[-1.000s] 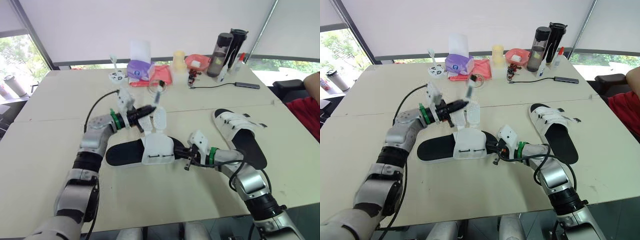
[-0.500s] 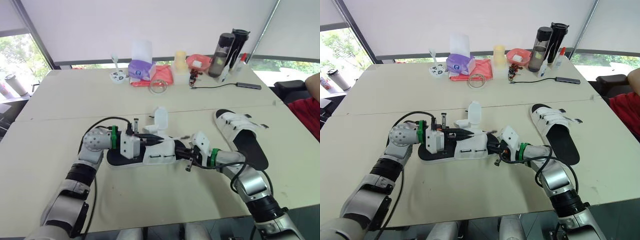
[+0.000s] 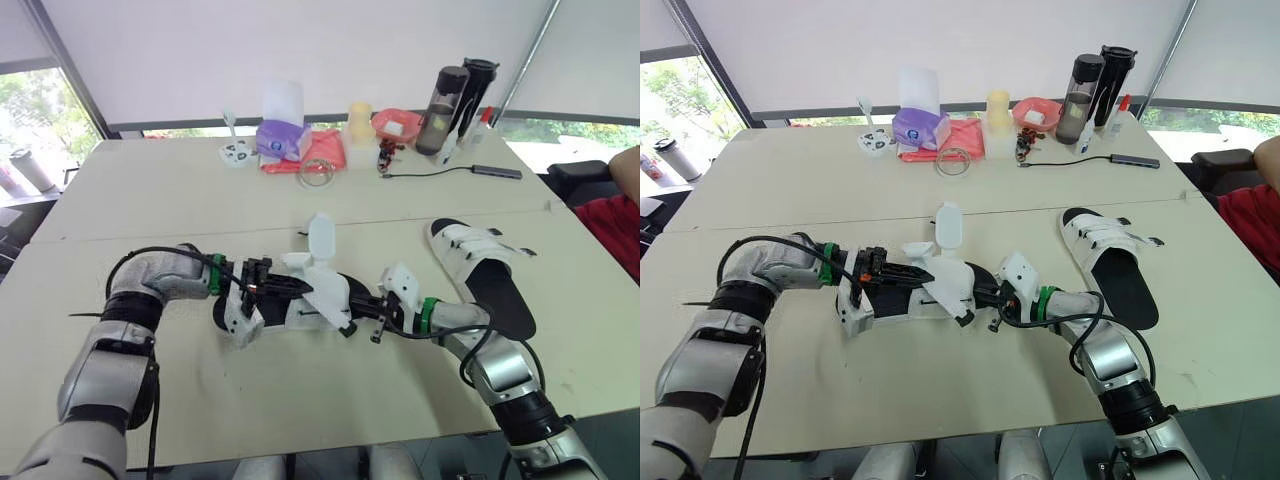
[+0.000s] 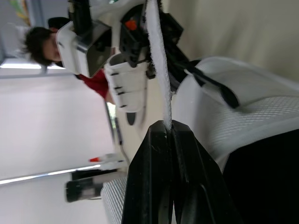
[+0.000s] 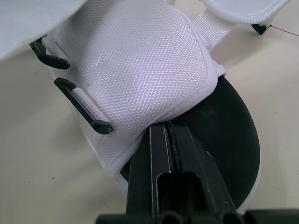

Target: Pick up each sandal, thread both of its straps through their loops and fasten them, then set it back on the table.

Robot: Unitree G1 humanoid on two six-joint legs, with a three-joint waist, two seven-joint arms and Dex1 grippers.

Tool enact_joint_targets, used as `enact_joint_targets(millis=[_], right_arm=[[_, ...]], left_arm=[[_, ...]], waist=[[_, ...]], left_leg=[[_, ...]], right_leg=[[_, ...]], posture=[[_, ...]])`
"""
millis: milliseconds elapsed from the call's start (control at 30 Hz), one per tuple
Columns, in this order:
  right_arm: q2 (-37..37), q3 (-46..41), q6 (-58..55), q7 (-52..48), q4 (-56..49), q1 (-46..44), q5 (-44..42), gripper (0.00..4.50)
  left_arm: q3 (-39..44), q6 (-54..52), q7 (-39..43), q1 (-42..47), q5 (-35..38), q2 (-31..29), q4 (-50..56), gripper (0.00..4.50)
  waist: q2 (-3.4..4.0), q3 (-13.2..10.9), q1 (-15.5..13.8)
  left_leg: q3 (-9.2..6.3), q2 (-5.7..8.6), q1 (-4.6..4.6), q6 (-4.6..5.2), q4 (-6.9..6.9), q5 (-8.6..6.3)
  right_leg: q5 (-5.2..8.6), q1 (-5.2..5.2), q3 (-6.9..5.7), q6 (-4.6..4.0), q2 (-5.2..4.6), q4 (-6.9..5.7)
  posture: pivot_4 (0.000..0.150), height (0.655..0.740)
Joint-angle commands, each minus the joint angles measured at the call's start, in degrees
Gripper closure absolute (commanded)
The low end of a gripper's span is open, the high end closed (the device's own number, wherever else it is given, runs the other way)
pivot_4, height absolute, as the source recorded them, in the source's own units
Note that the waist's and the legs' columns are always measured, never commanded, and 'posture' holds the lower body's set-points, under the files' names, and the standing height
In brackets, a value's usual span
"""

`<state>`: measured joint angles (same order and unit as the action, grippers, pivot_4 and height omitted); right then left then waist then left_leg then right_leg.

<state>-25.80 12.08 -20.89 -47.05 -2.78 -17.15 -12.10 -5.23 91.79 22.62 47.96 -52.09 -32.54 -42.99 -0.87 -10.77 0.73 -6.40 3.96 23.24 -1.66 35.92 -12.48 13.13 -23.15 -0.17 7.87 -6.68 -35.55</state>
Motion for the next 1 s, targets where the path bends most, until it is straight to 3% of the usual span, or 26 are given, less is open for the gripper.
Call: enact_joint_targets(millis=[33, 167, 233, 267, 333, 467, 600, 767, 867, 933, 1000], right_arm=[[0.0, 1.9, -1.4, 0.4, 3.5, 1.3, 2.1, 4.50], [-0.1, 1.9, -1.2, 0.3, 4.1, 1.0, 2.1, 4.50], [0.0, 1.9, -1.2, 0.3, 4.3, 0.8, 2.1, 4.50], [0.0, 1.9, -1.1, 0.3, 4.4, 0.8, 2.1, 4.50], [0.1, 1.9, -1.1, 0.3, 4.6, 0.7, 2.2, 4.50], [0.2, 2.1, -0.7, 0.4, 5.1, 0.4, 2.2, 4.50], [0.2, 2.1, -0.2, 0.5, 5.6, 0.5, 2.3, 4.50], [0.5, 2.1, 0.3, 0.6, 6.2, 0.5, 2.4, 4.50], [0.6, 2.3, 0.5, 0.6, 6.5, 0.4, 2.5, 4.50], [0.5, 2.4, 0.6, 0.5, 6.6, 0.5, 2.5, 4.50], [0.3, 2.3, 0.8, 0.3, 6.7, 0.6, 2.4, 4.50]], left_arm=[[-0.1, -1.1, -21.5, 0.0, -15.9, -3.6, 4.8, 4.46], [-19.5, -16.8, -60.4, 2.9, -37.4, -11.5, 9.7, 4.46], [-28.1, -22.9, -73.3, 5.5, -43.5, -13.6, 8.9, 4.46], [-31.8, -25.4, -78.4, 6.8, -45.7, -14.2, 8.1, 4.22], [-37.9, -29.1, -85.9, 9.0, -48.7, -14.9, 6.4, 3.57], [-45.3, -31.6, -94.4, 11.4, -49.1, -16.6, 2.6, 1.69], [-46.4, -29.3, -95.9, 11.0, -43.9, -20.2, 2.3, 1.69], [-40.2, -21.5, -85.8, 6.8, -27.2, -23.1, 2.9, 1.69], [-37.0, -14.9, -73.5, 4.3, -12.0, -22.2, -2.2, 1.69], [-40.1, -8.8, -61.3, 4.1, 1.4, -20.4, -9.4, 1.69], [-47.5, -25.1, -33.5, -3.9, 42.0, -26.9, 9.0, 1.69]], waist=[[0.00, 0.0, 0.1], [0.00, 0.0, 0.0], [-0.02, 0.0, -0.1], [-0.03, 0.0, -0.1], [-0.04, 0.0, -0.1], [-0.04, 0.0, 0.2], [-0.04, 0.0, 0.4], [-0.08, 0.0, 0.1], [-0.09, 0.1, 0.2], [-0.10, 0.1, 0.1], [-0.10, 0.1, 0.7]], left_leg=[[0.00, 0.00, -0.02, 0.00, 0.00, 0.00], [0.07, 0.01, -0.07, 0.00, -0.01, 0.00], [0.13, 0.04, -0.10, 0.00, 0.02, 0.00], [0.13, 0.05, -0.11, 0.00, 0.07, 0.00], [0.11, 0.04, -0.13, -0.01, 0.09, 0.00], [0.11, 0.04, -0.13, -0.01, 0.05, 0.00], [0.14, 0.03, -0.12, -0.01, 0.00, 0.00], [0.14, 0.02, -0.12, -0.01, 0.06, 0.00], [0.16, 0.00, -0.14, -0.03, 0.07, -0.01], [0.17, -0.02, -0.15, -0.03, 0.06, -0.01], [0.18, -0.02, -0.14, -0.02, 0.06, -0.01]], right_leg=[[0.01, 0.00, 0.00, 0.02, 0.00, -0.02], [0.07, 0.00, 0.00, 0.11, 0.00, -0.20], [0.16, 0.02, 0.00, 0.23, -0.01, -0.36], [0.19, 0.04, 0.00, 0.27, -0.01, -0.44], [0.19, 0.04, 0.00, 0.27, -0.01, -0.51], [0.22, 0.00, 0.00, 0.29, -0.01, -0.54], [0.24, -0.09, 0.00, 0.31, -0.01, -0.55], [0.23, -0.04, 0.00, 0.30, -0.03, -0.54], [0.22, -0.03, 0.00, 0.28, -0.06, -0.53], [0.22, -0.05, 0.00, 0.25, -0.06, -0.53], [0.22, -0.08, 0.00, 0.22, -0.06, -0.53]], posture=[[0.150, 0.7400], [0.150, 0.7400], [0.150, 0.7400], [0.150, 0.7400], [0.150, 0.7400], [0.150, 0.7400], [0.150, 0.7400], [0.150, 0.7400], [0.150, 0.7400], [0.150, 0.7400], [0.150, 0.7400]])
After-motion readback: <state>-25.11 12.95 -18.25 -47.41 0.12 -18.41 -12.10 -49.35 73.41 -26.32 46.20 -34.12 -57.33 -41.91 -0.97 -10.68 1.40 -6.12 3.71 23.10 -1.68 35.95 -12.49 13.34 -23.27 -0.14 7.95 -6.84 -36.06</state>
